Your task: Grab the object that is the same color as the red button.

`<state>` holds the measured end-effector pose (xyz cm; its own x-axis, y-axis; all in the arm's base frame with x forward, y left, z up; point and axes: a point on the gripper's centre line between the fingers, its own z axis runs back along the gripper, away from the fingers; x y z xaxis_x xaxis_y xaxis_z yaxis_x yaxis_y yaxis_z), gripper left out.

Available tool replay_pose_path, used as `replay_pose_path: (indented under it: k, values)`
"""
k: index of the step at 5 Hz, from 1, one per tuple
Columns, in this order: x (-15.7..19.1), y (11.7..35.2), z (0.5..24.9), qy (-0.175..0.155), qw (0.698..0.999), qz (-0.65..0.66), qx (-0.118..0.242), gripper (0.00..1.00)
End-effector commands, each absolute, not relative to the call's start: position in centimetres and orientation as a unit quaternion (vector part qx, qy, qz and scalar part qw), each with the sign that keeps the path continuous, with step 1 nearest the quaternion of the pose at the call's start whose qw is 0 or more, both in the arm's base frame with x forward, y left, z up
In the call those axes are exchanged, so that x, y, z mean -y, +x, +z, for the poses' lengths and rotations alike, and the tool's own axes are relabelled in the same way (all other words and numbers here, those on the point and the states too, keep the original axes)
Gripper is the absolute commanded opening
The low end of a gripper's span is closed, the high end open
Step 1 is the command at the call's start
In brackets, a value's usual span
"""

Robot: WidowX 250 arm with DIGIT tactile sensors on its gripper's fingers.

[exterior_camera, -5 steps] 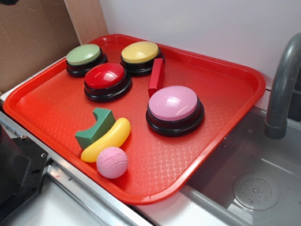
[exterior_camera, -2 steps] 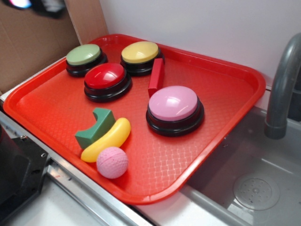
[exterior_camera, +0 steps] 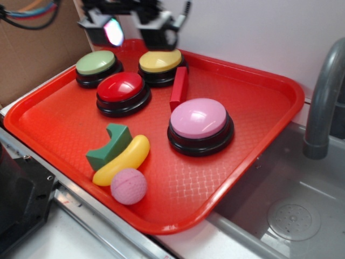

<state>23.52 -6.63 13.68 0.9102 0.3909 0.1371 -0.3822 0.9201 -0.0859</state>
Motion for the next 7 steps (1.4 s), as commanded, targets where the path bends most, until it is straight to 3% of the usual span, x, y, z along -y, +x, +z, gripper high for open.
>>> replay_pose_path:
  k: [1,3,6,7]
  values:
    - [6.6,28.1,10.8,-0.051,0.938,0.327,0.099,1.0]
    - [5.6,30.2,5.5,-0.059,0.901,0.428,0.043,1.0]
    - [4.9,30.9,2.4,-0.047,0.894,0.444,0.028,1.0]
    - [5.3,31.1,2.4,-0.064,0.91,0.407,0.042,0.0]
